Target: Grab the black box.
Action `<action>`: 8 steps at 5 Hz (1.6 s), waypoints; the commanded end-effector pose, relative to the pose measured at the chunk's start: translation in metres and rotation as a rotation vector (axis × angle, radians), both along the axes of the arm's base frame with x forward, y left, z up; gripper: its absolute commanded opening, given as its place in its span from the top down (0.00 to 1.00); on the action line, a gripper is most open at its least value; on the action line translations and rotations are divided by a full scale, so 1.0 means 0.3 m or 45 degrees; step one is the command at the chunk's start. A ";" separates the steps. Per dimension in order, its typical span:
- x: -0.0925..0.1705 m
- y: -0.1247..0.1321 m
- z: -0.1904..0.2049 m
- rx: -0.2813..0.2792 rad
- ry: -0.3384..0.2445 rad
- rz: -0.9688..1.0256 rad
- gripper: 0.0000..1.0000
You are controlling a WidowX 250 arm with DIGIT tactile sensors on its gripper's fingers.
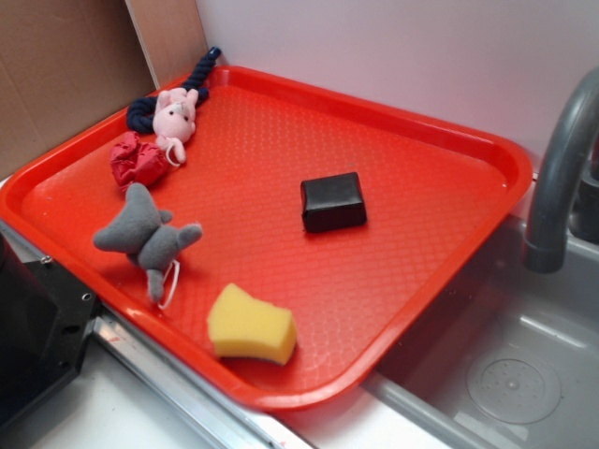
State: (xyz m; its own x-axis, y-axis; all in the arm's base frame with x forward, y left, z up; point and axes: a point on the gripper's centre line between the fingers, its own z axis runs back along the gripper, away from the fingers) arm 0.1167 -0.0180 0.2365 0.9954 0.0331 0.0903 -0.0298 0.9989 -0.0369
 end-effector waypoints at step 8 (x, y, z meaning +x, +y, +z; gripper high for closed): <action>0.384 -0.305 -0.587 0.117 0.102 -0.624 0.00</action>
